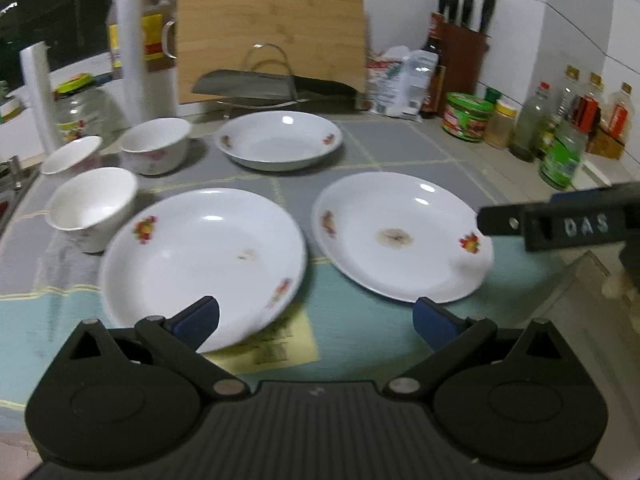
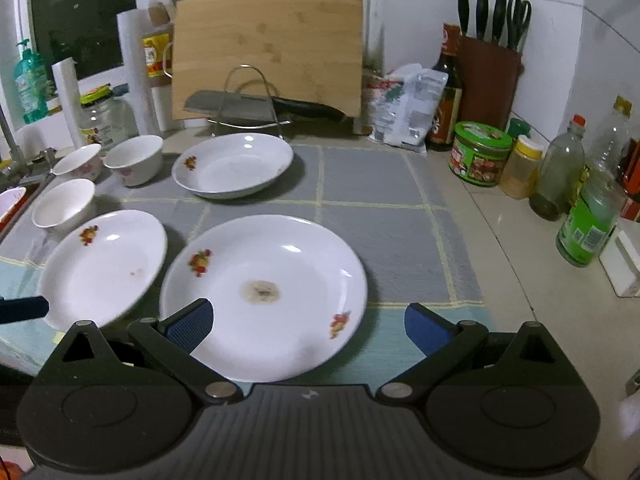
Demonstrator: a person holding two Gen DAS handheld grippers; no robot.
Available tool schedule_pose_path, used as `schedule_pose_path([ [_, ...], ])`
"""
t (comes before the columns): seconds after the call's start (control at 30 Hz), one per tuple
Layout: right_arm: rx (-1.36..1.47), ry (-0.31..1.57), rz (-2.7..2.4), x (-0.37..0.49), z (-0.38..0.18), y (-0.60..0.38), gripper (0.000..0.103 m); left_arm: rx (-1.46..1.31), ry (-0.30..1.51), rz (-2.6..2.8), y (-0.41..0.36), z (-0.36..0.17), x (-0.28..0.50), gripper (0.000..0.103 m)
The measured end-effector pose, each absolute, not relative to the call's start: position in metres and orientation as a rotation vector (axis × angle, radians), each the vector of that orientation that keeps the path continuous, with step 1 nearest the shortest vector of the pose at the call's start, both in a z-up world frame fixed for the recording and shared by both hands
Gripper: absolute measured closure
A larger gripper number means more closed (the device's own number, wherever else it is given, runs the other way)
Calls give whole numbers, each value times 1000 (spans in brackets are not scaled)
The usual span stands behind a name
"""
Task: Organize plates and bowls
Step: 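Move the right gripper toward the rim of the stained white plate, then grasp the stained plate rim with the right gripper and lift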
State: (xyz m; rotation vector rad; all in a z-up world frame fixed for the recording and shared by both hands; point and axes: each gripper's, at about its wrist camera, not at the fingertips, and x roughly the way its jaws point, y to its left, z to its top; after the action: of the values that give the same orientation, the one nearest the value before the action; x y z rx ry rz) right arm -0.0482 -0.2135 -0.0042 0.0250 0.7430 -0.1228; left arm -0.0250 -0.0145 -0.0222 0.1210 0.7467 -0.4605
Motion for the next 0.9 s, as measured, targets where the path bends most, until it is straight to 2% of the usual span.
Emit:
schedule_pose_path([
  [0.57, 34, 845, -30, 1, -44, -288, 0, 173, 825, -461, -92, -83, -12, 1],
  [0.9, 5, 906, 135, 46, -66, -294, 0, 197, 775, -467, -106, -87, -3, 0],
])
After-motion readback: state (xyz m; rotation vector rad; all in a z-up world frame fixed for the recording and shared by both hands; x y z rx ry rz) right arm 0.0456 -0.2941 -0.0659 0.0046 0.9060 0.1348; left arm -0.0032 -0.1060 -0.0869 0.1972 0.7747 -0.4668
